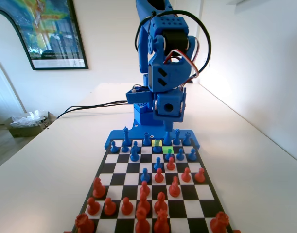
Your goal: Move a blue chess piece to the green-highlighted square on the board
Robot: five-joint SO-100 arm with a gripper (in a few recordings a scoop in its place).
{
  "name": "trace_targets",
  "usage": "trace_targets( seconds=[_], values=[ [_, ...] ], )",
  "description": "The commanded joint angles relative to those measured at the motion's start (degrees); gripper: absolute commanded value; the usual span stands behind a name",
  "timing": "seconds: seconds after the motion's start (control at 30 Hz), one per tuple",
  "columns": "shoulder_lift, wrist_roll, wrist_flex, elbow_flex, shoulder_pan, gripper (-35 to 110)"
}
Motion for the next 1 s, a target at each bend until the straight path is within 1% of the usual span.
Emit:
trace_targets(
  seconds=[0.0,0.27,0.47,0.97],
  values=[
    [-0.44,-0.09,-2.37,-2.72,-1.41,1],
    [-2.72,-0.70,-10.11,3.16,-1.05,1],
    [-2.81,-2.02,-14.06,7.73,-0.44,1],
    [-2.81,-2.90,-15.56,8.88,0.79,1]
  ],
)
